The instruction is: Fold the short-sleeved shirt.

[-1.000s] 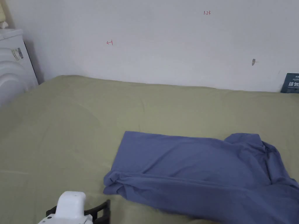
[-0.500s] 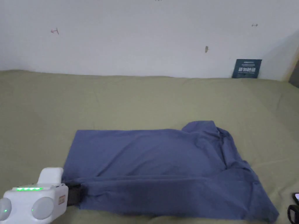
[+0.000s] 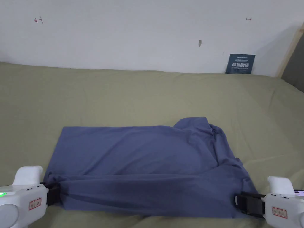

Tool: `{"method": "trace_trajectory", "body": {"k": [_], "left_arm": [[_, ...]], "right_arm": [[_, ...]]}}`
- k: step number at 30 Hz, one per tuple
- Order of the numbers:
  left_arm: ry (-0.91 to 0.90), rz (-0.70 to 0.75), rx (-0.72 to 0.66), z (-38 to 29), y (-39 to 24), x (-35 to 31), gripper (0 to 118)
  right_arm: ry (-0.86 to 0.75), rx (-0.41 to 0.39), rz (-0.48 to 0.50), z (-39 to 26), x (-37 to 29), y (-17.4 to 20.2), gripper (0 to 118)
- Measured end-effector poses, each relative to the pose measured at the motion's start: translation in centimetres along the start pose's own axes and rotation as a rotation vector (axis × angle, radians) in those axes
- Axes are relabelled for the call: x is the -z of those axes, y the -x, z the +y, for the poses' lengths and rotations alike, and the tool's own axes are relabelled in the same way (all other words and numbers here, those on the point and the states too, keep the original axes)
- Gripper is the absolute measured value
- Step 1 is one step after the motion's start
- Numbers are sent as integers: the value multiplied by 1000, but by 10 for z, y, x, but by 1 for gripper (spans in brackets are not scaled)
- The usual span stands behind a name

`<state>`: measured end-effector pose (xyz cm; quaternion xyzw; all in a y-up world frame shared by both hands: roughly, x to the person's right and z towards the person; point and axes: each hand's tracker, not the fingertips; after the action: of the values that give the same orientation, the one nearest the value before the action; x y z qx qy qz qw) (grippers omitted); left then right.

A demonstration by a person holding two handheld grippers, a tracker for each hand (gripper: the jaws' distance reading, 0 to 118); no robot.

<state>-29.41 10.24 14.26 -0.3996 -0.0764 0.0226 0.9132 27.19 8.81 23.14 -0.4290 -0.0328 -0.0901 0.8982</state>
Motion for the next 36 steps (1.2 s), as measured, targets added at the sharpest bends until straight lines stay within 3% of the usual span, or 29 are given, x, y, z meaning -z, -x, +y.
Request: {"method": "trace_trajectory", "body": {"k": [2, 3, 4, 5, 7, 8, 11, 17, 19, 25, 36], "left_arm": [[17, -17, -5, 2, 6, 9, 14], [38, -22, -19, 1, 7, 13, 14], [52, -30, -43, 1, 9, 15, 14], [50, -44, -70, 1, 11, 14, 14], [33, -62, -92, 4, 14, 6, 13], [22, -52, -78, 4, 12, 0, 13], [-17, -58, -2, 8, 11, -23, 13], [-36, -84, -13, 5, 27, -78, 12], [-27, -101, -34, -2, 34, -94, 11], [47, -97, 6, -44, 41, -128, 11], [162, -126, -47, -119, 35, -145, 11]], "right_arm": [[64, 10, -11, -3, 14, -1, 64], [85, 20, 2, -5, 16, -2, 59], [53, -16, -63, -4, 9, 2, 28], [27, -18, -30, -3, 1, 2, 4], [-7, 9, 50, 0, -14, 3, 4], [4, -14, 2, 0, -24, 7, 4], [-17, -77, 20, 3, -48, 8, 4], [-32, 10, 115, 10, -94, 10, 4], [-33, -1, 132, 5, -105, 9, 4], [72, -49, 118, -29, -128, 12, 4], [141, -33, 67, -93, -137, -7, 5]]}}
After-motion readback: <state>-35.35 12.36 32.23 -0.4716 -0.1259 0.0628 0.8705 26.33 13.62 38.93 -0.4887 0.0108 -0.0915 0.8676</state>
